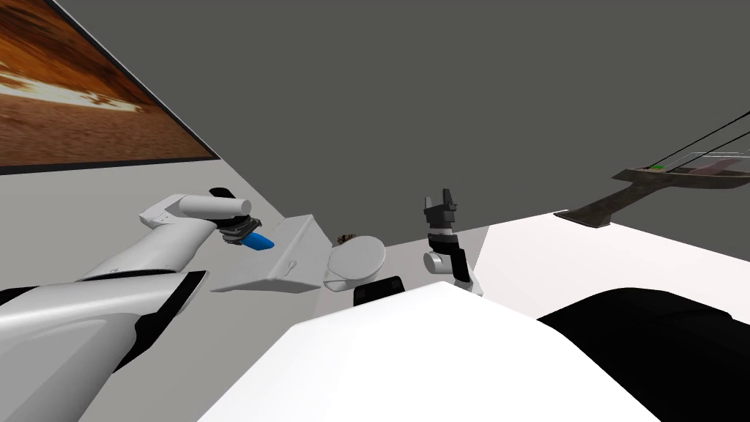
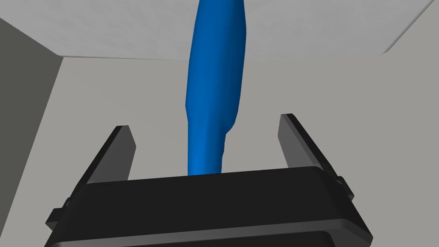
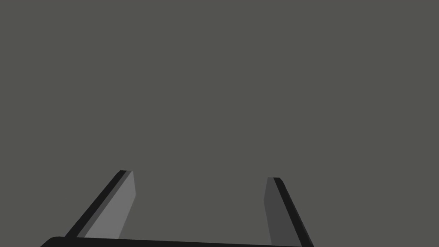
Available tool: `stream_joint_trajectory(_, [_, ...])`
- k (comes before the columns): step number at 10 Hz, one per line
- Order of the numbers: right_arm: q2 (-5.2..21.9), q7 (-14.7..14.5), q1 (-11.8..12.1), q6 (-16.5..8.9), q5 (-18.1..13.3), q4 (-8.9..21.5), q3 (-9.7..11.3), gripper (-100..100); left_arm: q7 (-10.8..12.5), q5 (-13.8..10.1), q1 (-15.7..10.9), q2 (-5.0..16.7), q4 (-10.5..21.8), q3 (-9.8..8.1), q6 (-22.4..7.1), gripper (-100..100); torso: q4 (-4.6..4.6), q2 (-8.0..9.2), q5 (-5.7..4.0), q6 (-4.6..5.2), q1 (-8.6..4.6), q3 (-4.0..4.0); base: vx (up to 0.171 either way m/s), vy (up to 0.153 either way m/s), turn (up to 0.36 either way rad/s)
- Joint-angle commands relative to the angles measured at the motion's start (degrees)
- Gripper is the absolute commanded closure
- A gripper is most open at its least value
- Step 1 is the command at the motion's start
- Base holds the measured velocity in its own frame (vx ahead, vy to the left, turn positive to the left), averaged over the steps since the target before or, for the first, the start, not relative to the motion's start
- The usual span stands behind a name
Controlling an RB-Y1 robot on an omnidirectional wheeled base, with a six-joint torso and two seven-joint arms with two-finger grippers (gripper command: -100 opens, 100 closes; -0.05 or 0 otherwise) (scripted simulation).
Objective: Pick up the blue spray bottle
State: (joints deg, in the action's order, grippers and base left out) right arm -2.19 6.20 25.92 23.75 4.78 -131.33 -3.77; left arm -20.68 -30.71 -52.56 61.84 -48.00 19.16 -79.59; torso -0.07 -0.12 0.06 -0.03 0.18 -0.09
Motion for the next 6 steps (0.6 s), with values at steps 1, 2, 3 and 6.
stream_joint_trajectory(1, [0.0,0.0,0.0,0.0,0.0,0.0,0.0,0,0.6,-0.4,0.6,0.0,-2.0,0.31,-0.4,-100,0.00,0.00,0.00,0.00,0.00,0.00,0.037,0.019,0.036])
stream_joint_trajectory(2, [0.0,0.0,0.0,0.0,0.0,0.0,0.0,0,1.9,-1.3,2.2,0.3,-3.7,0.70,-1.6,-100,-0.01,0.00,-0.01,0.03,-0.03,-0.01,0.036,0.018,0.060])
stream_joint_trajectory(3, [0.0,0.0,0.0,0.0,0.0,0.0,0.0,0,1.9,-1.3,2.2,0.3,-5.3,0.70,-1.6,-100,-0.01,0.00,0.00,0.00,-0.02,-0.01,0.026,0.014,0.043])
stream_joint_trajectory(6, [0.0,0.0,0.0,0.0,0.0,0.0,0.0,0,1.8,-1.1,1.9,0.2,-4.2,0.71,-1.4,100,0.02,0.11,-0.02,0.03,-0.09,0.06,0.003,0.002,0.001])
